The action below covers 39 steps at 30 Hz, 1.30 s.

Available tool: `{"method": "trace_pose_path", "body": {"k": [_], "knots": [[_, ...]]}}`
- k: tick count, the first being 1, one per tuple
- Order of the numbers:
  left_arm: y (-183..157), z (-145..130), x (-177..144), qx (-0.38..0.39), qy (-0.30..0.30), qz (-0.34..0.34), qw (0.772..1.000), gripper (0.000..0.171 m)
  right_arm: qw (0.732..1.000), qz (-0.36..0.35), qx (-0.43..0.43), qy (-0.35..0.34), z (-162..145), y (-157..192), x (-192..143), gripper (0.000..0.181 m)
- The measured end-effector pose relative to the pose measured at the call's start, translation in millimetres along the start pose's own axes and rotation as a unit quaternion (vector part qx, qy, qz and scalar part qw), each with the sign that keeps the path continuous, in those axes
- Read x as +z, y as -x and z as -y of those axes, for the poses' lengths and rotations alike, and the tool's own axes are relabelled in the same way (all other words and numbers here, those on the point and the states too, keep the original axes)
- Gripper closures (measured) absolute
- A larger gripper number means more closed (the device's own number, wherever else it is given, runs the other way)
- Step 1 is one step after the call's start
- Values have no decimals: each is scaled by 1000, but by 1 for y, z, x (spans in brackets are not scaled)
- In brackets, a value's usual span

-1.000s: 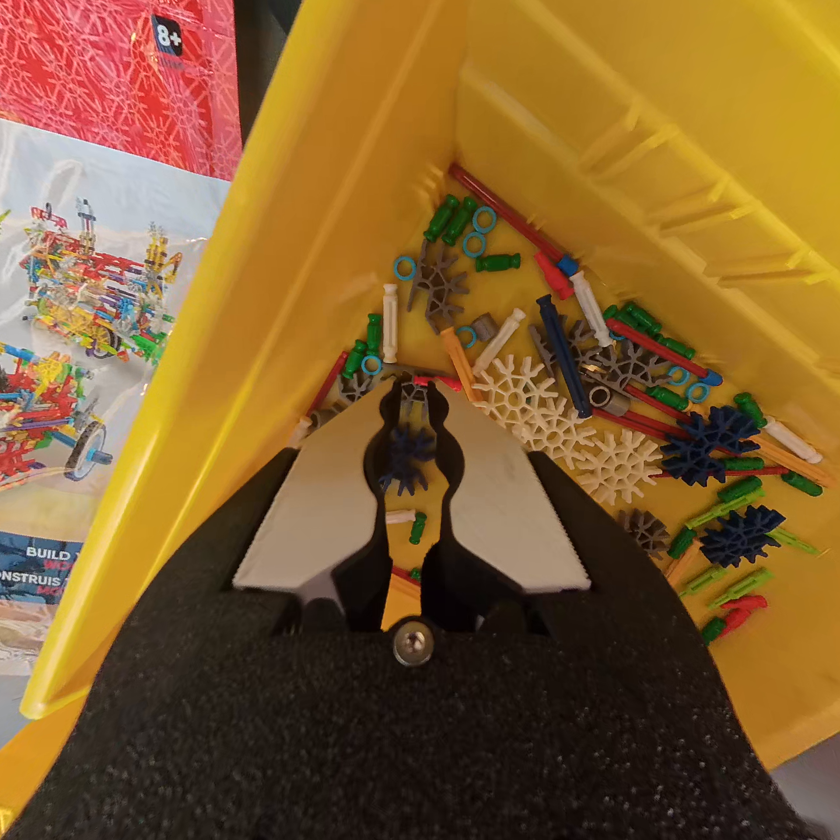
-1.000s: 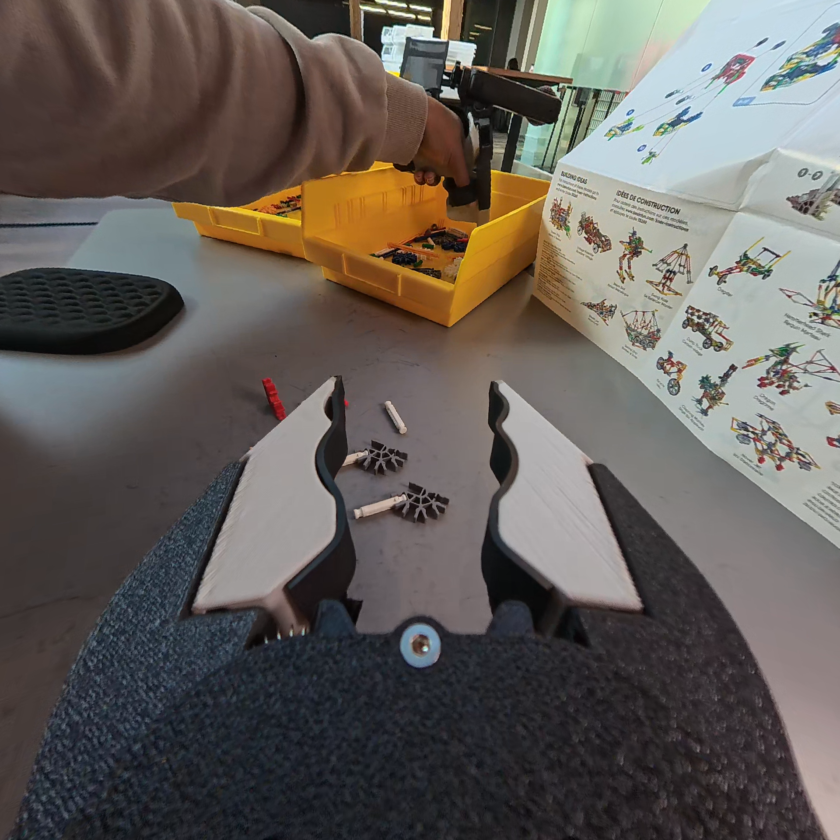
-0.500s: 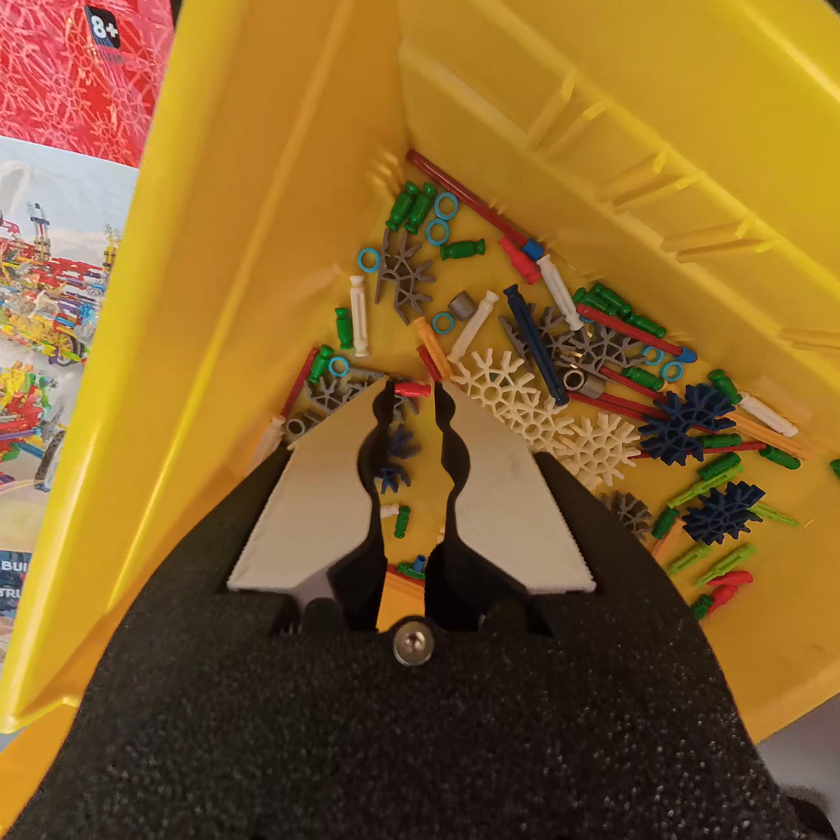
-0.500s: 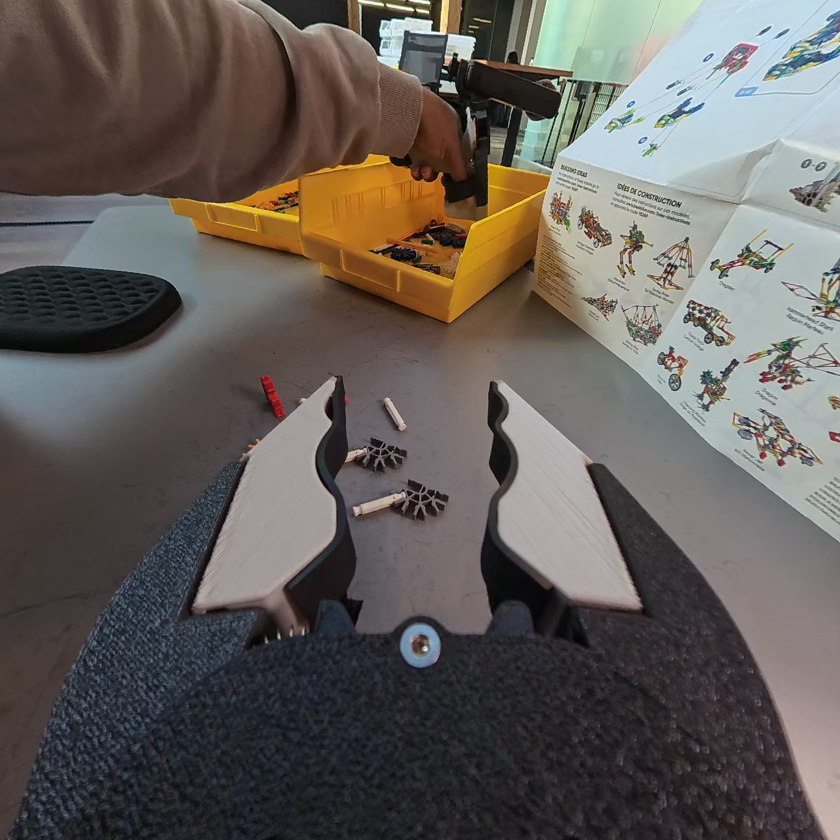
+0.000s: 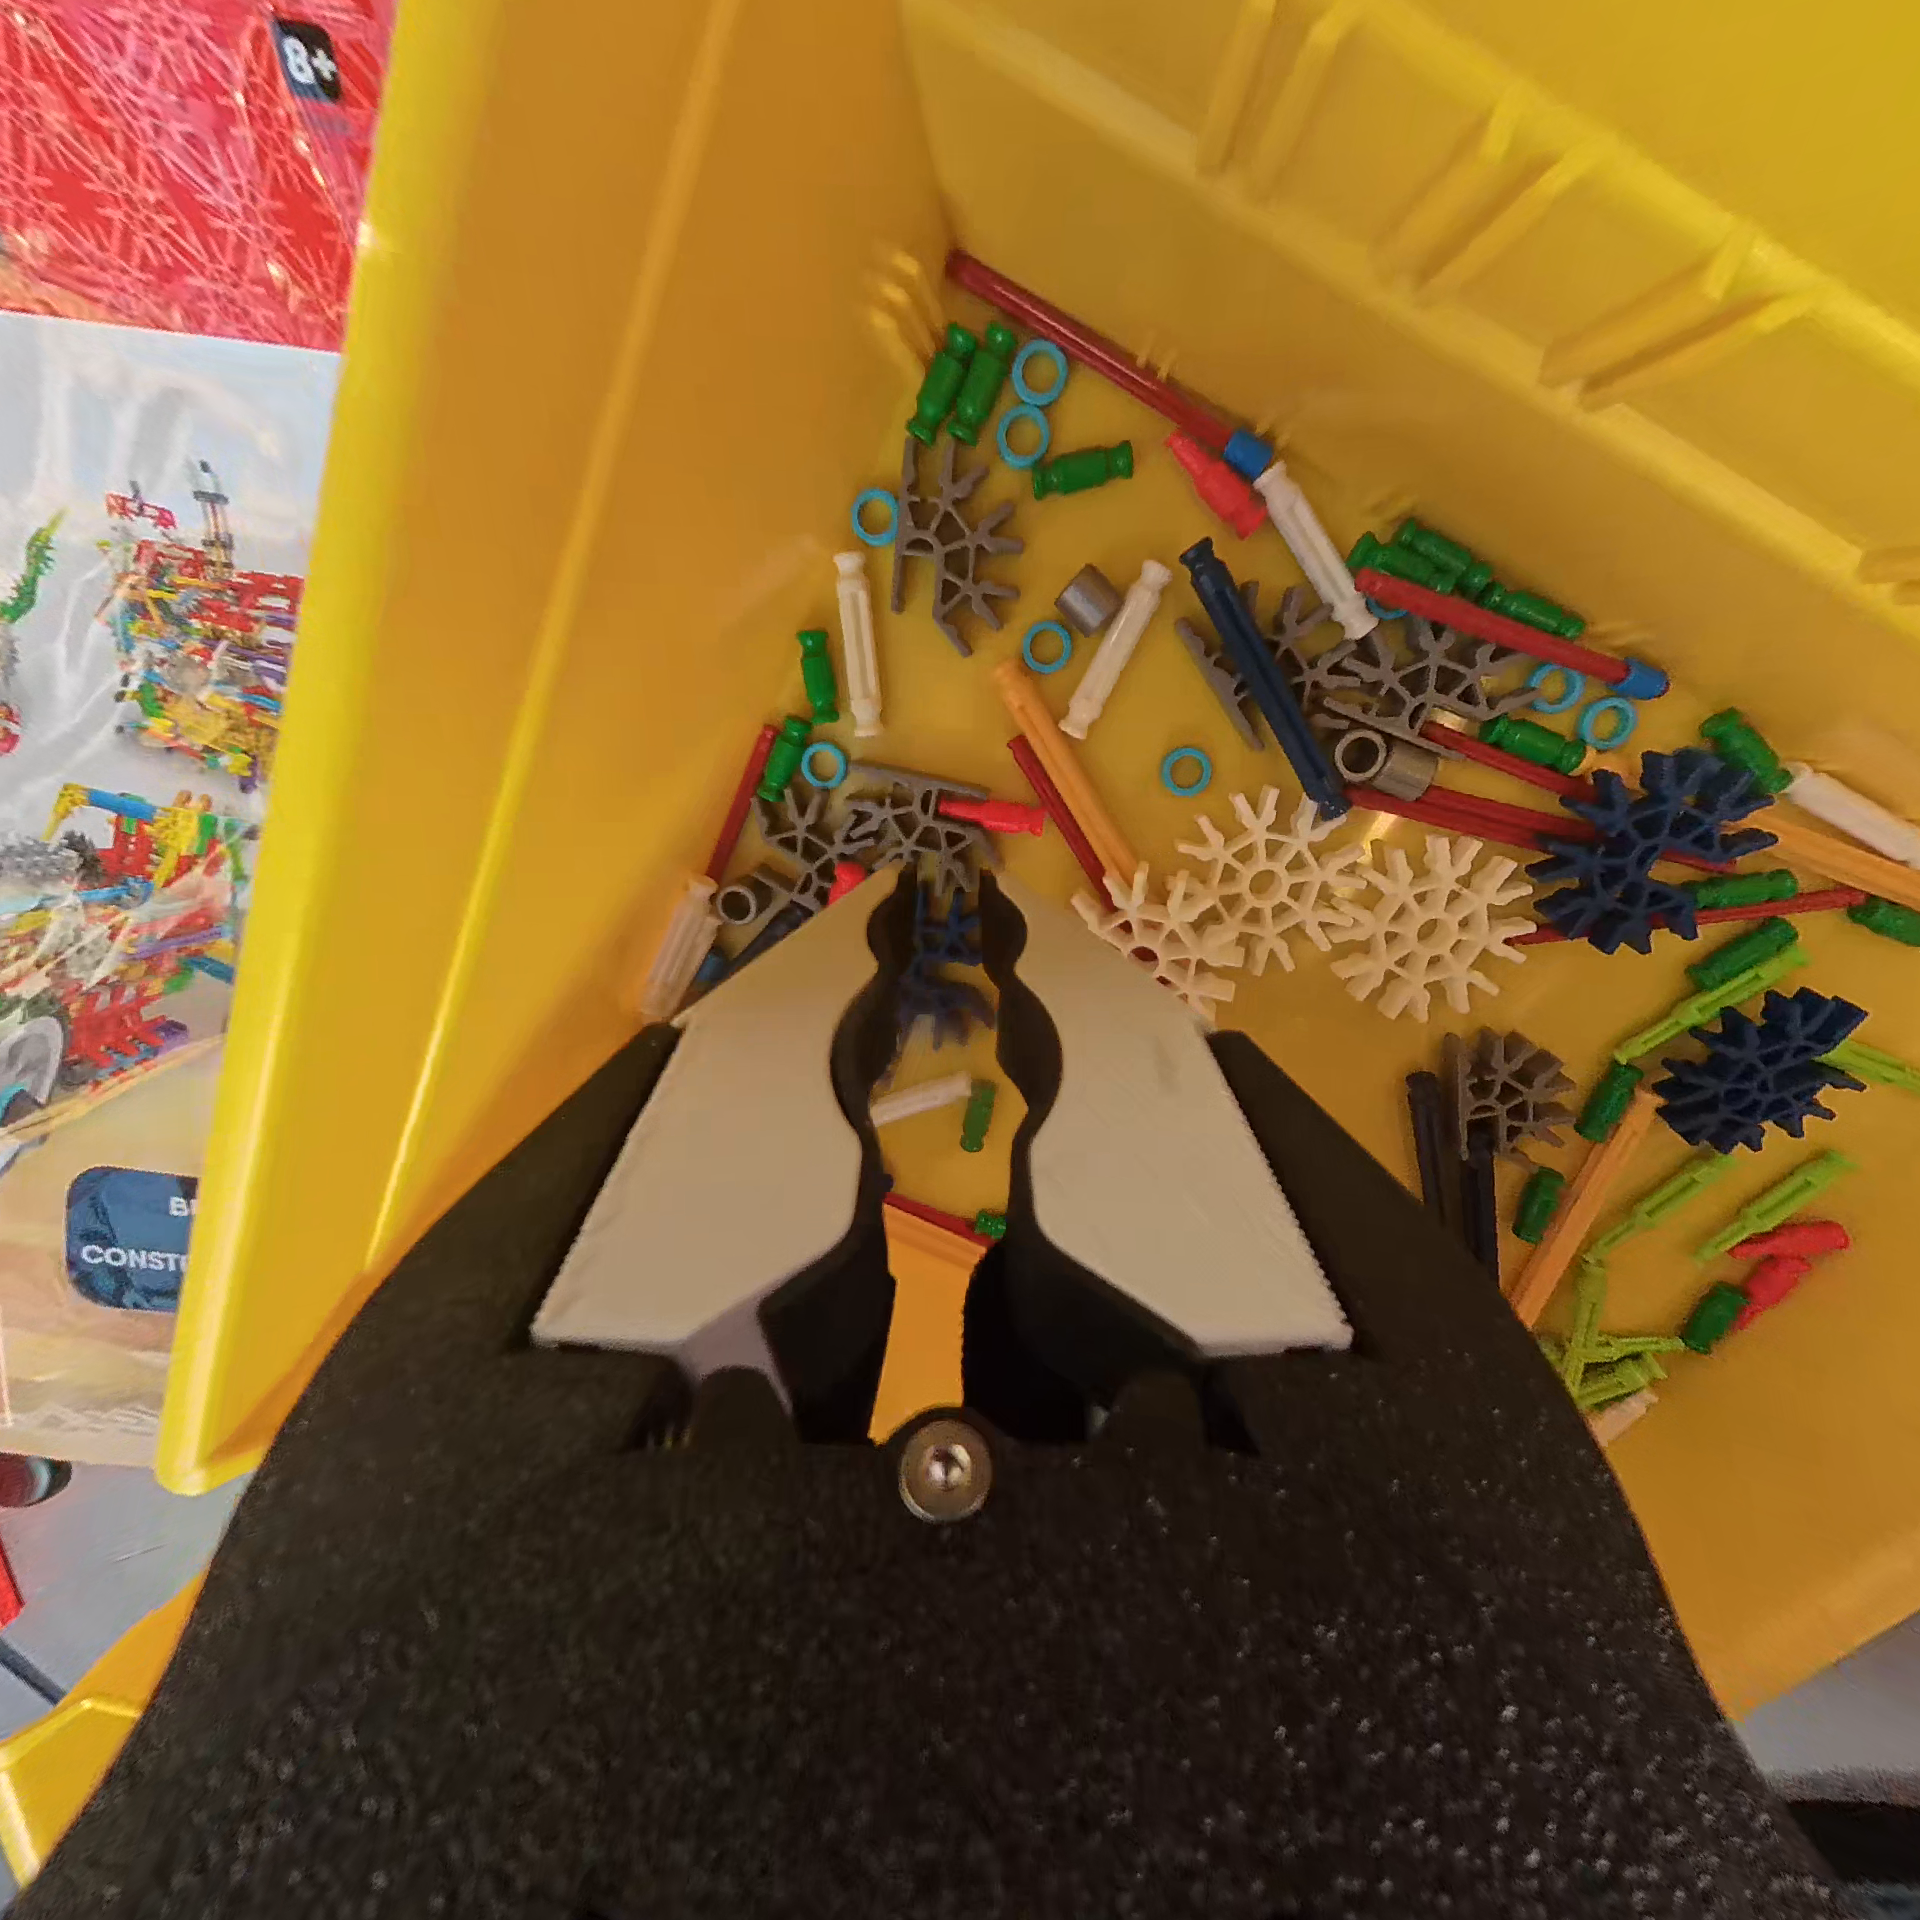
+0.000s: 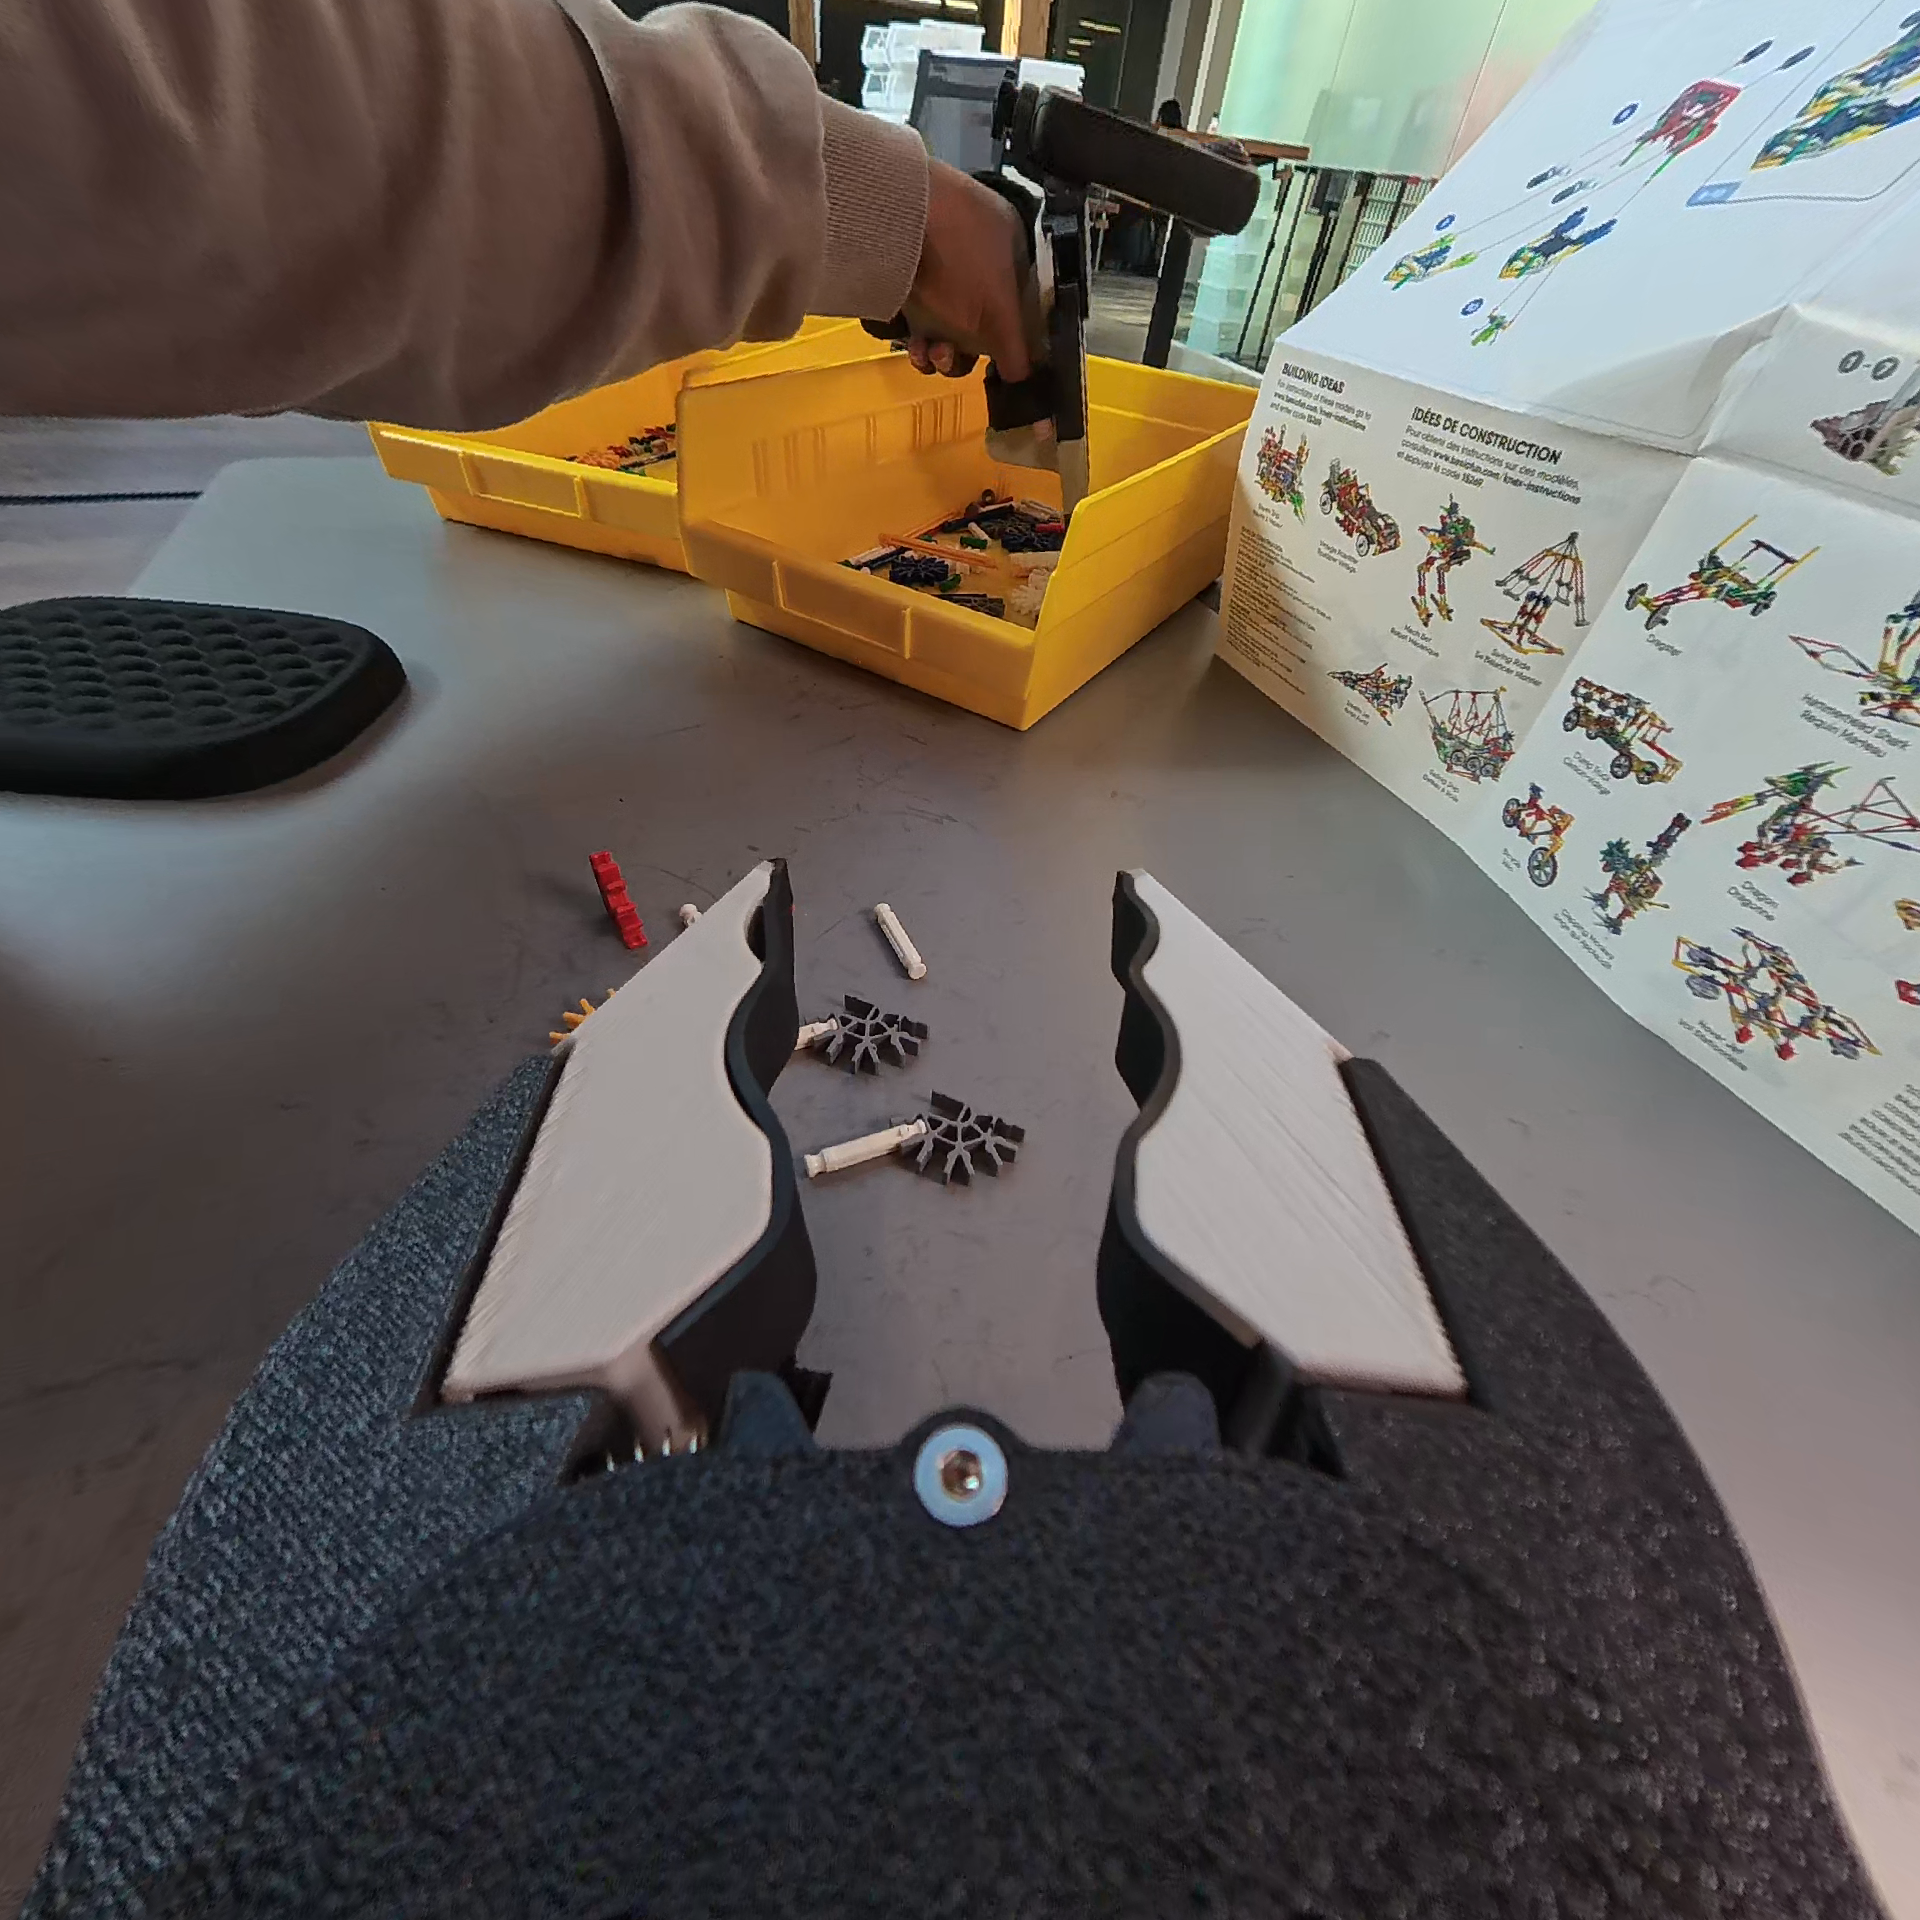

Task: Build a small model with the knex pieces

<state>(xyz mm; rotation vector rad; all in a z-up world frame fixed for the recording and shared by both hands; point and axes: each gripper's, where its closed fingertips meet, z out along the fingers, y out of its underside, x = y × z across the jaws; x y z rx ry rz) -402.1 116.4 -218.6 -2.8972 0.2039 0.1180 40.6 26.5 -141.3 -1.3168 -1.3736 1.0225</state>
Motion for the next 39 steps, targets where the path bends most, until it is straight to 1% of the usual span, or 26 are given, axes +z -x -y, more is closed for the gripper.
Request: {"method": "trace_pose_path", "body": {"k": [3, 5, 9, 14, 15, 18, 19, 22, 24, 28, 31, 36, 39], "knots": [[-5, 0, 2, -2, -1, -16, 1000, 150, 1000, -1, 1, 0, 0, 0, 0, 122], [-10, 1, 5, 13, -4, -23, 1000, 149, 1000, -1, 2, 0, 0, -1, 0, 122], [-14, -3, 12, 38, 14, -8, 999, 150, 1000, -1, 2, 0, 0, -1, 0, 123], [-17, 0, 12, 55, 14, -6, 998, 156, 1000, -1, 1, 4, -1, -1, 0, 123], [-20, -1, 11, 60, 19, -12, 998, 160, 1000, -1, 1, 4, -1, -1, 0, 123], [-33, -7, 7, 66, 38, -60, 995, 167, 1000, -3, 2, 4, -1, -1, 0, 123], [-34, -10, 5, 69, 44, -64, 995, 169, 1000, -3, 2, 5, -1, -1, 0, 123], [-23, -11, 3, 66, 47, -40, 996, 169, 1000, -2, 2, 5, -2, -1, 0, 123], [-19, -8, 2, 55, 36, -38, 997, 165, 1000, -2, 2, 6, -2, -1, 0, 123], [-32, -6, 0, 87, 20, -68, 994, 160, 1000, -3, 5, 4, -2, -2, 0, 124], [-41, -9, 4, 66, 29, -94, 993, 155, 1000, -3, 8, 3, -1, -3, 0, 124], [-41, -2, 6, 36, 16, -97, 994, 152, 1000, -3, 6, 5, -2, -2, 0, 124], [-40, -2, 7, 31, 21, -85, 996, 155, 1000, -3, 6, 5, -2, -2, 0, 124]]}}
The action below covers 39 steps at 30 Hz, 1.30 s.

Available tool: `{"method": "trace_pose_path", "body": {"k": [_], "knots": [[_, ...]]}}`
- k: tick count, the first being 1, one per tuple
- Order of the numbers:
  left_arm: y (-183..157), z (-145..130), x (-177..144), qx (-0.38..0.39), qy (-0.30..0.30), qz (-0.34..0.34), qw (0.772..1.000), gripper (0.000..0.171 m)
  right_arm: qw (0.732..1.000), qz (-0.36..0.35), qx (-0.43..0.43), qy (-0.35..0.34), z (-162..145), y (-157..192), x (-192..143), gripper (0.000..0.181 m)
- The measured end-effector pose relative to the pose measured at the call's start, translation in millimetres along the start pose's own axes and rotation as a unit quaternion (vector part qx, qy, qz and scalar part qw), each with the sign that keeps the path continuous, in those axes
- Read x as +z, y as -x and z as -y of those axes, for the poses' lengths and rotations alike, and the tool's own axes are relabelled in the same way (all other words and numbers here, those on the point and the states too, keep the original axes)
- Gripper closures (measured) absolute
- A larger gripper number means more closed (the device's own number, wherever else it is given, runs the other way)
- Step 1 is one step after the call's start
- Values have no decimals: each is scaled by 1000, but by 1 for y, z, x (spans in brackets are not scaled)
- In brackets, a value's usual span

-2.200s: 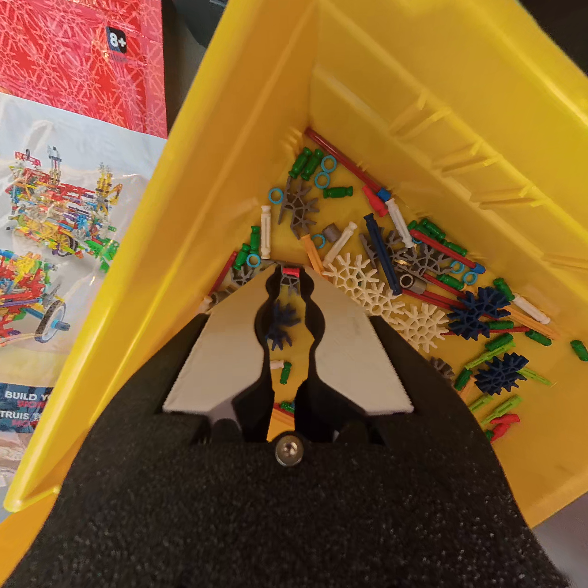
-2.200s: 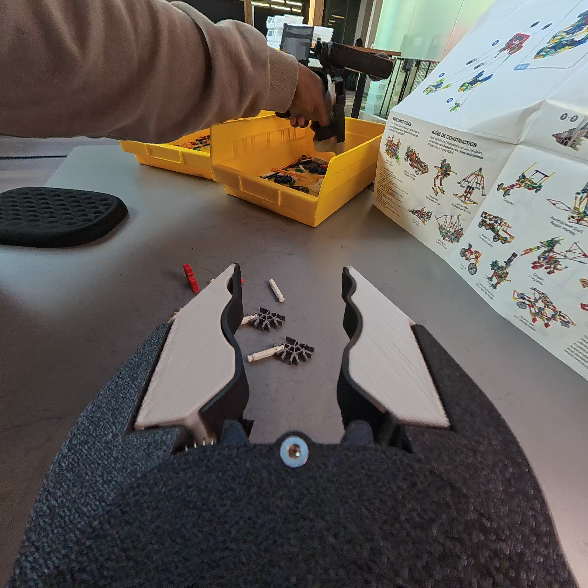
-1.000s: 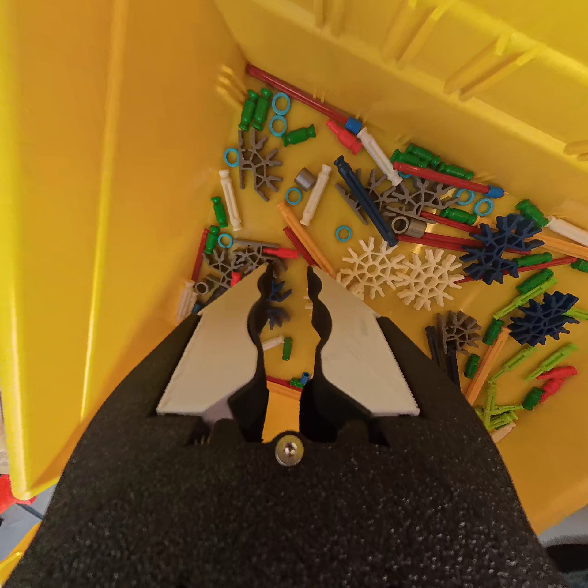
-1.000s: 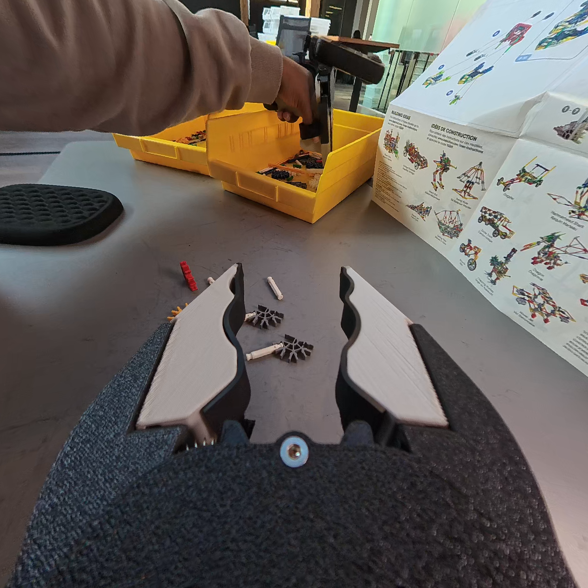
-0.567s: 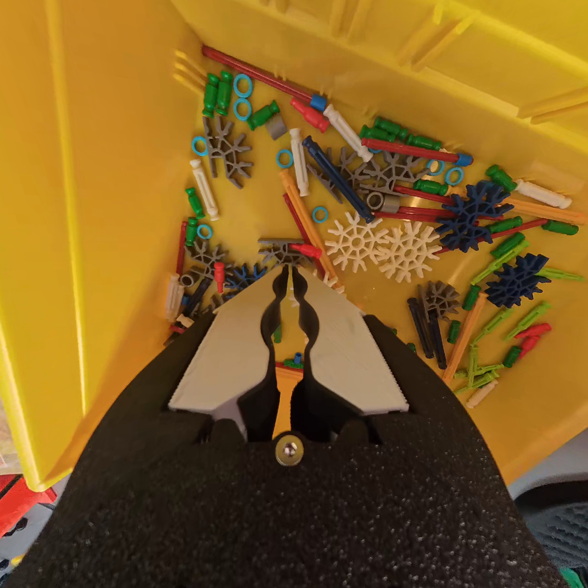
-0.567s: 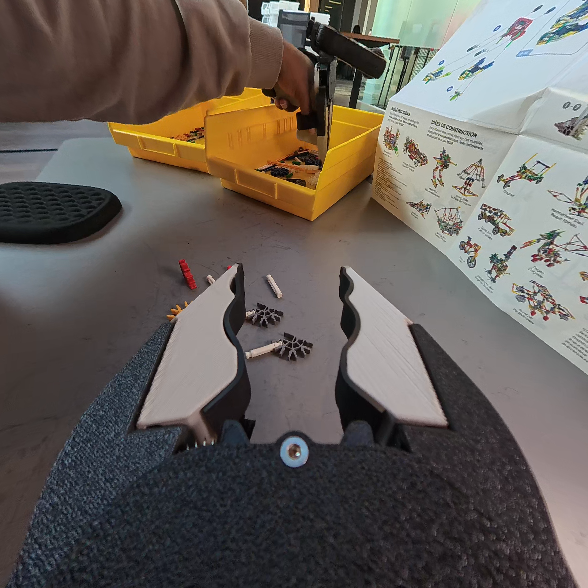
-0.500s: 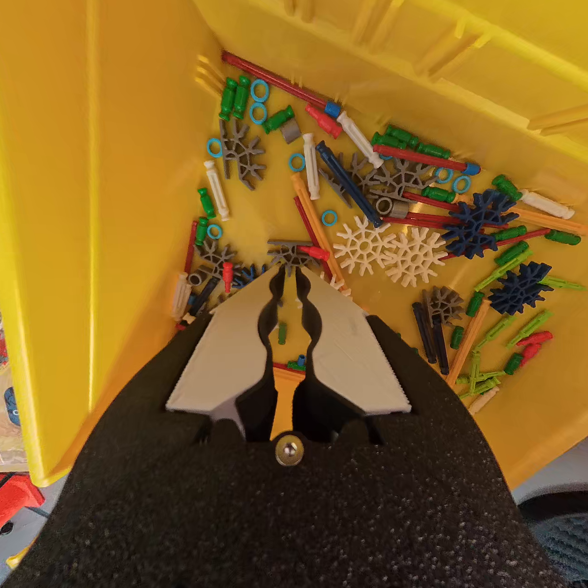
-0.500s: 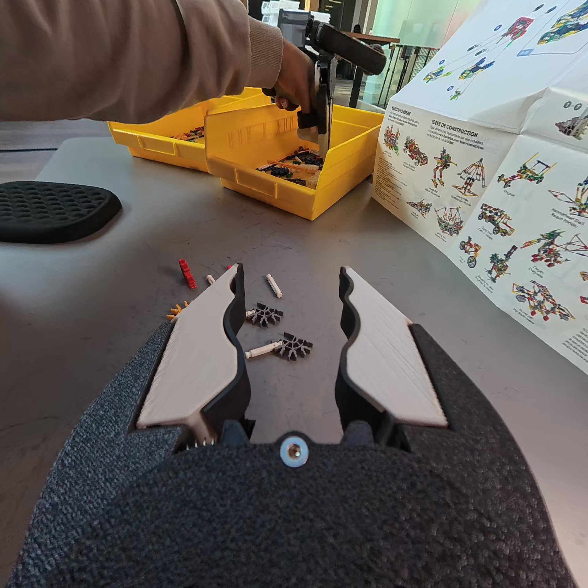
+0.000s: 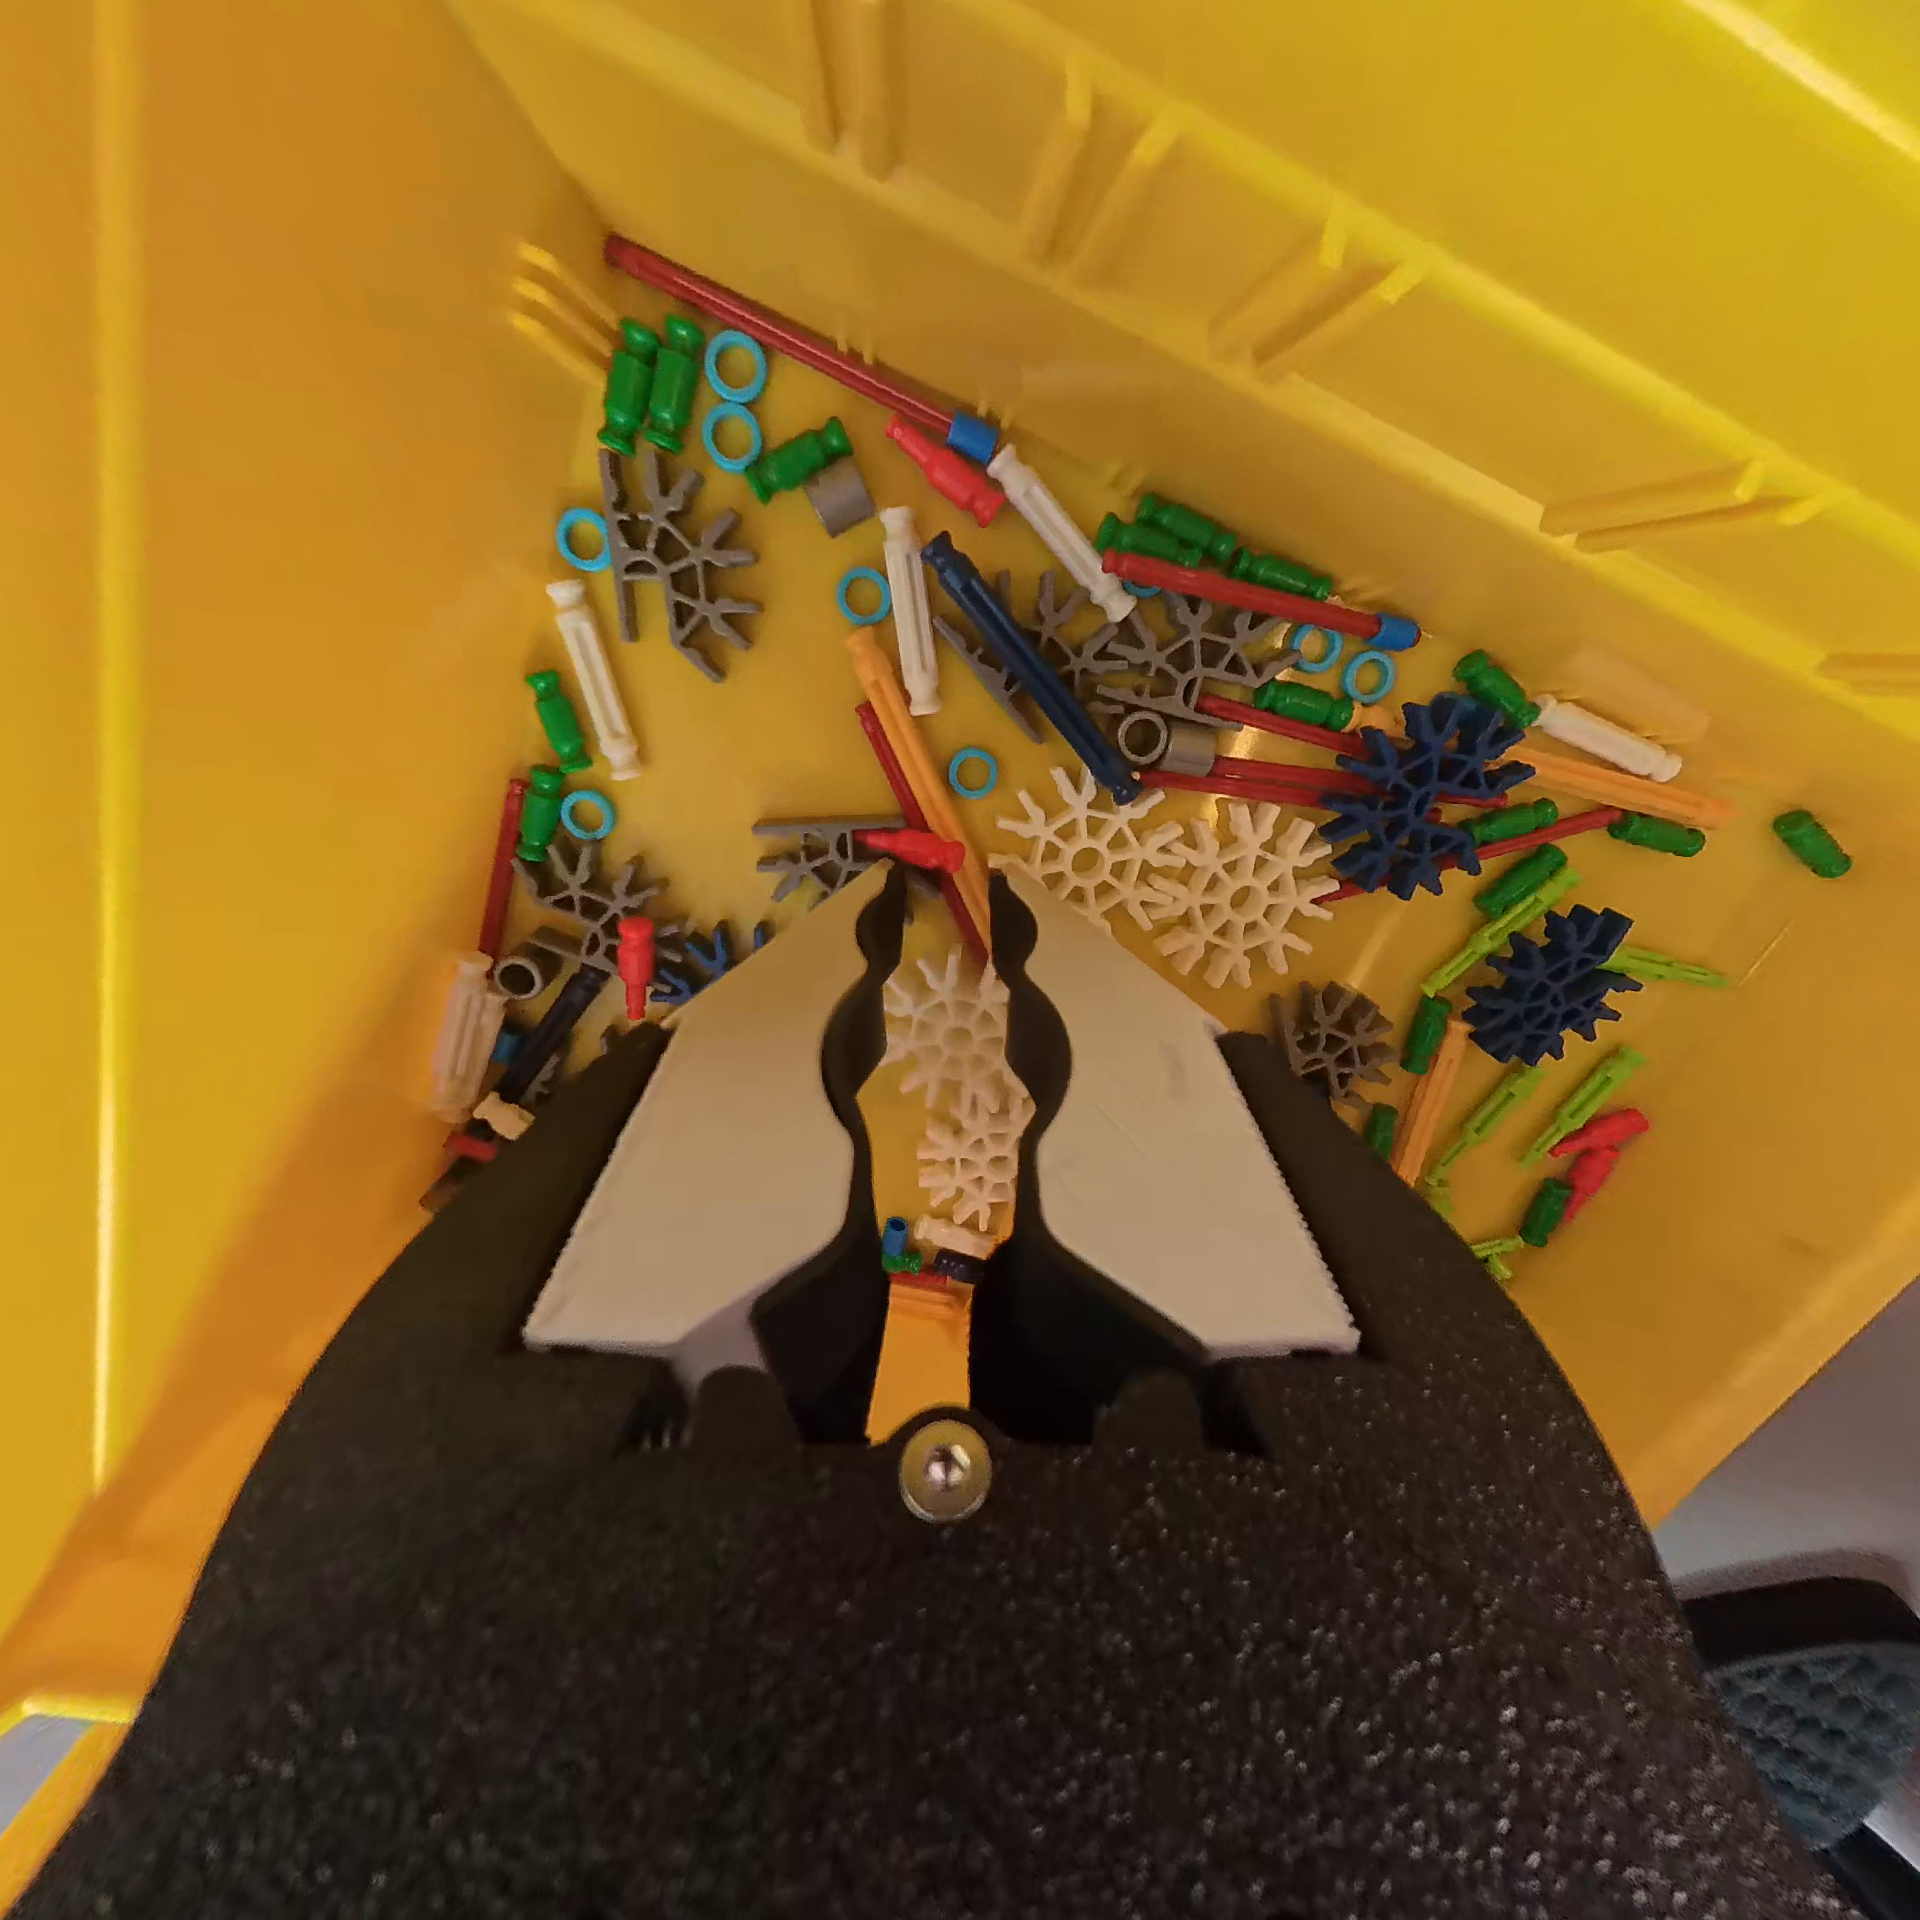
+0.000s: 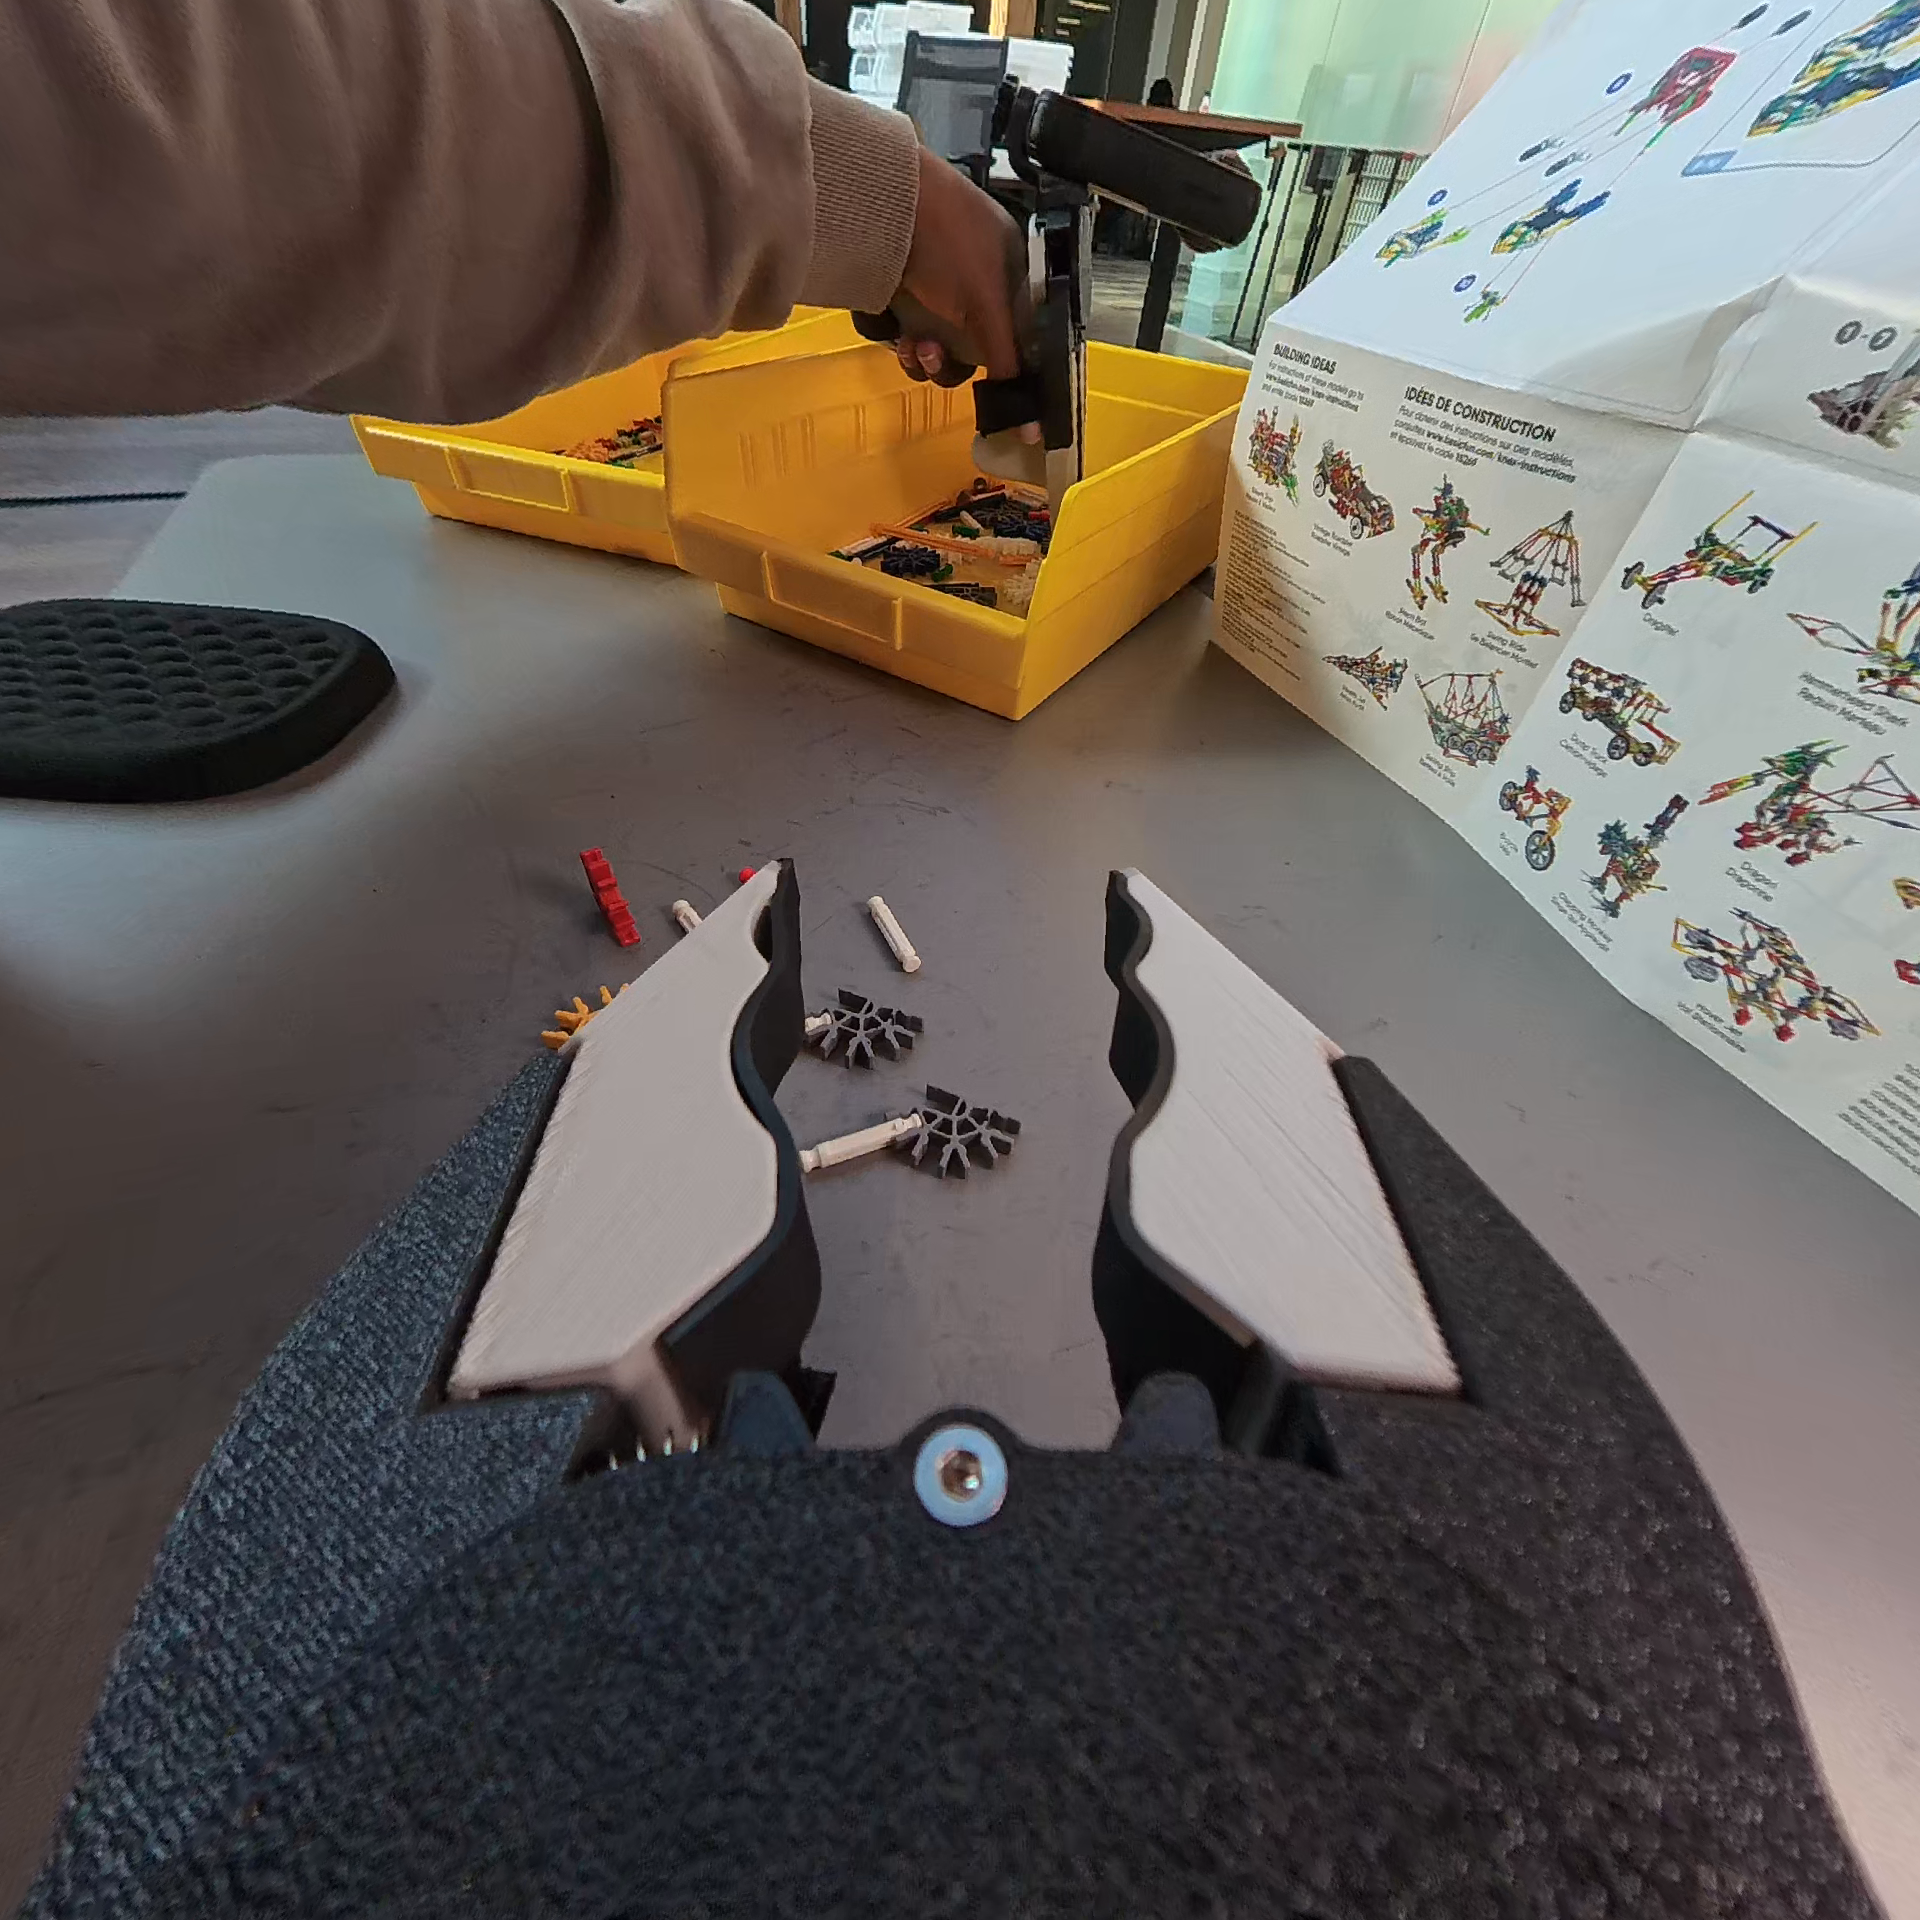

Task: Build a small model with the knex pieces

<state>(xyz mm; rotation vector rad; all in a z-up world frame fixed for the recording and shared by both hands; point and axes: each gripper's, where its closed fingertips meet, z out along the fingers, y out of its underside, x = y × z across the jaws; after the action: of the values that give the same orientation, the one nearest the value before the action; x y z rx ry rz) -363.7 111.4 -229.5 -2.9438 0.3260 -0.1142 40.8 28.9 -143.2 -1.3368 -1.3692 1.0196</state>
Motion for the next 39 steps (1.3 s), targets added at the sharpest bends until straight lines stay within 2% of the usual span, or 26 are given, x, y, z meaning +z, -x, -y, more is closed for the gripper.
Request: {"method": "trace_pose_path", "body": {"k": [6, 7, 14, 16, 18, 23, 32, 36, 39], "knots": [[3, 1, 0, -4, 1, 18, 1000, 163, 1000, -1, -4, 6, -1, 1, 1, 124], [4, 1, 0, 1, 0, 24, 1000, 171, 1000, -2, -5, 7, -2, 1, 1, 124], [6, 2, -10, -10, -25, 23, 999, 171, 1000, -2, -6, 10, -3, 1, 1, 124], [6, 9, -10, -33, -45, 17, 998, 170, 1000, -2, -7, 11, -3, 1, 2, 124], [8, 18, -11, -47, -69, 16, 996, 155, 1000, -3, -7, 12, -3, 1, 2, 125], [24, 31, -6, -11, -80, 76, 994, 152, 1000, -4, -4, 9, -2, 0, 1, 125], [19, 36, 7, 13, -70, 65, 995, 162, 1000, -3, -1, 9, -3, -1, 1, 125], [17, 30, 6, 0, -58, 43, 997, 162, 1000, -2, -2, 10, -3, -1, 1, 125], [11, 26, 6, -29, -60, -1, 998, 164, 1000, -2, -4, 12, -3, 0, 1, 125]]}}
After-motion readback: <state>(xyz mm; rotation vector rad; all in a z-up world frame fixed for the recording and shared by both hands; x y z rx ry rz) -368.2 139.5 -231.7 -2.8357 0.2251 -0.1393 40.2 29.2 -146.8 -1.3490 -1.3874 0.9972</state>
